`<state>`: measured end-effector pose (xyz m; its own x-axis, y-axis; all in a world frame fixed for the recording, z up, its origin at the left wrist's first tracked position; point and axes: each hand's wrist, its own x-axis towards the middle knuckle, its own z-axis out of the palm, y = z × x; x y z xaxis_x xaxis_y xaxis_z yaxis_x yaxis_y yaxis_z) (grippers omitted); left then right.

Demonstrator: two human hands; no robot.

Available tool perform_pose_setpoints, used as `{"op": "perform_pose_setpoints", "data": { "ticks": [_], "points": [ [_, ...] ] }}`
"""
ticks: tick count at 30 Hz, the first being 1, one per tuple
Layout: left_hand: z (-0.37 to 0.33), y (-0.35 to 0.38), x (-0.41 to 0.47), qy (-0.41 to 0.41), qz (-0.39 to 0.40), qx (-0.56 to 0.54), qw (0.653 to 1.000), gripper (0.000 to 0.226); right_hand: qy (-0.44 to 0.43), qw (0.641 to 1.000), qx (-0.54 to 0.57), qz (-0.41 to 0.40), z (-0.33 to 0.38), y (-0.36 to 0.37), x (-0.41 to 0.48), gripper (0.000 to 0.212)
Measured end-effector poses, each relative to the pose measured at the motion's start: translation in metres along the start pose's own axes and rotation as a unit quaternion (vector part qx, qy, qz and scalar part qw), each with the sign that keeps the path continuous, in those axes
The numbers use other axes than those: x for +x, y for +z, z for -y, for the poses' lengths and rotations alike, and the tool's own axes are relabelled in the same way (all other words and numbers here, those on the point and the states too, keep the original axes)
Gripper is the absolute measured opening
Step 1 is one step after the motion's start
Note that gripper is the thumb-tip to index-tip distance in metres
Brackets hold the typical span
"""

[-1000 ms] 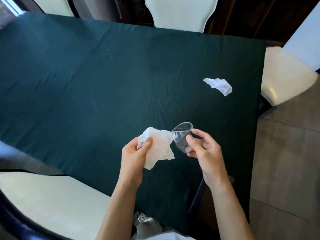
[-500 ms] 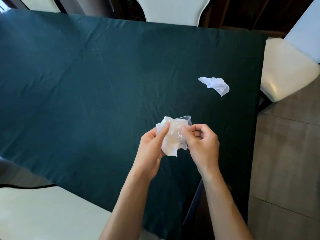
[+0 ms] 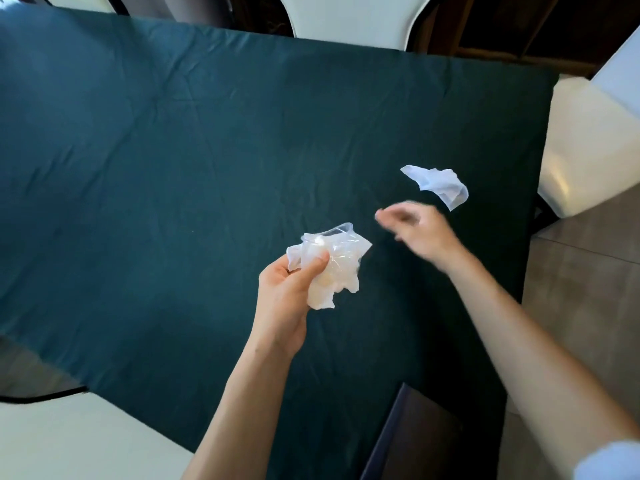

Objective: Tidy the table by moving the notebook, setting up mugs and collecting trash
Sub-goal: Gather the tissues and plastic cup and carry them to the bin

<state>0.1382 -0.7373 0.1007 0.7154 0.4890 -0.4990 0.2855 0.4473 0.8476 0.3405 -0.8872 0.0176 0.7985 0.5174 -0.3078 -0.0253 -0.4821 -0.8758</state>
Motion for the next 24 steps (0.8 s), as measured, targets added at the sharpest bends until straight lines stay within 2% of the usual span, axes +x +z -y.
{"op": "perform_pose_setpoints", "data": {
  "ticks": [2, 4, 9, 12, 14, 16, 17, 19, 21, 24],
  "points": [
    [-0.003, -0.003, 0.001, -0.008, -0.005, -0.005, 1.0, 0.012, 0.019, 0.983, -0.142, -0.113, -0.02, -0.015, 0.044, 0.041],
    [-0.005, -0.006, 0.001, -0.006, 0.002, 0.006, 1.0, 0.012, 0.02, 0.948, -0.274, -0.16, -0.038, -0.031, 0.073, 0.041],
    [-0.008, -0.023, 0.001, -0.013, -0.037, -0.014, 0.999, 0.015, 0.066, 0.901, -0.421, -0.078, -0.055, -0.048, 0.101, 0.04],
    [-0.01, -0.037, -0.002, -0.012, -0.061, -0.025, 0.998, 0.018, 0.042, 0.895, -0.431, -0.108, -0.053, -0.048, 0.101, 0.016],
    [-0.012, -0.045, -0.004, -0.004, -0.071, -0.028, 0.997, 0.02, 0.056, 0.918, -0.368, -0.135, -0.043, -0.043, 0.095, 0.007],
    [-0.016, -0.053, -0.007, 0.001, -0.076, -0.035, 0.997, 0.02, 0.07, 0.952, -0.266, -0.134, -0.025, -0.025, 0.082, 0.017],
    [-0.019, -0.057, -0.009, 0.004, -0.073, -0.042, 0.996, 0.021, 0.066, 0.969, -0.21, -0.115, -0.011, -0.012, 0.072, 0.022],
    [-0.025, -0.064, -0.015, 0.009, -0.06, -0.053, 0.997, 0.022, 0.051, 0.997, -0.048, -0.028, 0.021, 0.022, 0.046, 0.018],
    [-0.031, -0.075, -0.024, 0.017, -0.04, -0.058, 0.997, 0.025, 0.032, 0.989, 0.109, 0.095, 0.053, 0.06, 0.016, 0.023],
    [-0.041, -0.097, -0.041, 0.037, -0.016, -0.064, 0.997, 0.029, 0.008, 0.946, 0.225, 0.233, 0.096, 0.11, -0.025, 0.027]
  ]
}}
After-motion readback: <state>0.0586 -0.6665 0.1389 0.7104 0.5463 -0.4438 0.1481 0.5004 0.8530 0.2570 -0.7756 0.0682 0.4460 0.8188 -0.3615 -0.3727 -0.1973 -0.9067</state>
